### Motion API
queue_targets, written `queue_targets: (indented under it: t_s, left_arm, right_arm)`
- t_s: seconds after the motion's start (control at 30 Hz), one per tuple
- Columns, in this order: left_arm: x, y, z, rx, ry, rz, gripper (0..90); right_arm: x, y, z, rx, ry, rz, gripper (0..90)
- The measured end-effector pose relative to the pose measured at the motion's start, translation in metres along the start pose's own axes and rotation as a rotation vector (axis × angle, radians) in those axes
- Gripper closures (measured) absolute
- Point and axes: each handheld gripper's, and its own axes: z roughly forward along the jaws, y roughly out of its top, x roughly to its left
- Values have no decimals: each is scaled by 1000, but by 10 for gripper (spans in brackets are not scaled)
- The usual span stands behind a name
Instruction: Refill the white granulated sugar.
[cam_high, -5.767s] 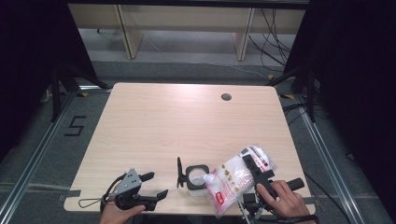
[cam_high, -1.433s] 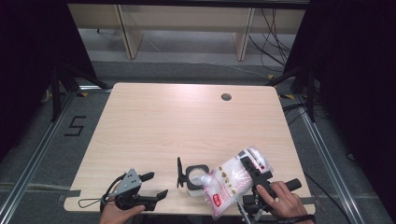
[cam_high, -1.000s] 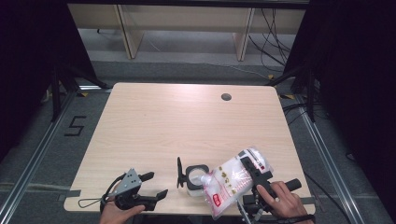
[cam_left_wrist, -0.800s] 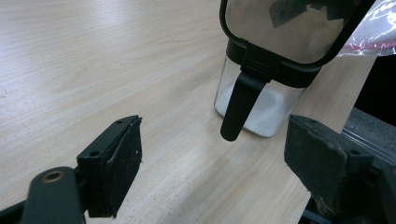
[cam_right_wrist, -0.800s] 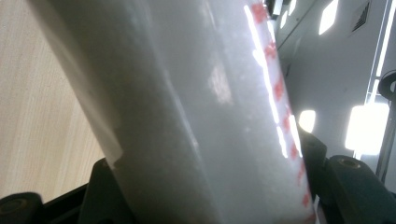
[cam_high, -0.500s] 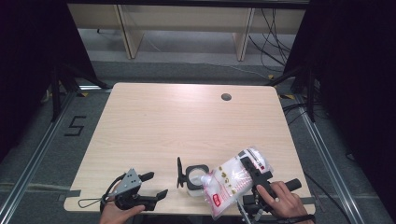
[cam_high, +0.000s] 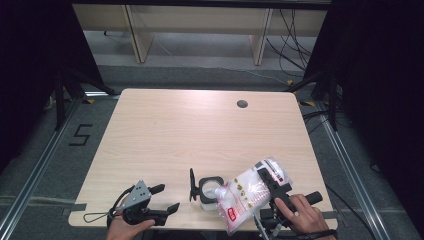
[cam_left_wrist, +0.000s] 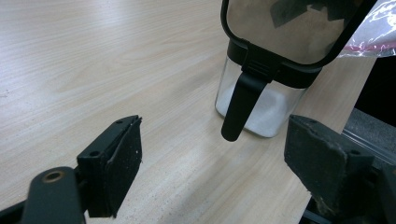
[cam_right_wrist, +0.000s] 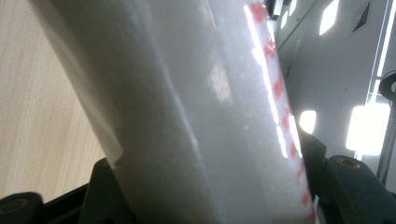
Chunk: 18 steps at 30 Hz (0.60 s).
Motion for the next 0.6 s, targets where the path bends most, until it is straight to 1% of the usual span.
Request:
queue_targets:
  t_s: [0.03, 0.17, 0.2, 0.23, 0.27, 0.33, 0.37, 0.4, 0.43, 0.47, 0.5, 0.53, 0.6]
  left_arm:
    - [0, 0, 0, -1, 1, -2, 186]
    - [0, 0, 0, 0, 2, -2, 186]
    - [0, 0, 0, 0, 4, -5, 186]
    - [0, 0, 0, -1, 2, -3, 186]
    - [0, 0, 0, -1, 2, -4, 186]
    - [1, 0, 0, -3, 3, -1, 186]
    - [0, 0, 0, -3, 2, -5, 186]
    - [0, 0, 0, -3, 2, -5, 186]
    - [0, 0, 0, -3, 1, -5, 186]
    - [0, 0, 0, -2, 2, -5, 186]
    - [0, -1, 0, -3, 2, -6, 186]
    - [1, 0, 0, -2, 2, 6, 186]
    - [0, -1, 0, -5, 3, -8, 186]
  right_arm:
    - [0, 0, 1, -10, -6, 4, 432]
    - [0, 0, 0, -1, 2, 1, 432]
    - [1, -1, 1, -16, -7, 8, 432]
    - [0, 0, 0, -1, 2, 2, 432]
    - [1, -1, 1, -16, -6, 9, 432]
    - [0, 0, 0, 0, 2, 1, 433]
    - [1, -1, 1, -16, -6, 9, 433]
    - [1, -1, 1, -16, -6, 9, 433]
    - [2, -1, 1, -17, -12, 20, 433]
    - [4, -1, 1, -5, 0, 43, 433]
    - [3, -1, 1, -11, -3, 35, 433]
    - [0, 0, 1, -6, 3, 7, 434]
    - [1, 0, 1, -15, -8, 14, 433]
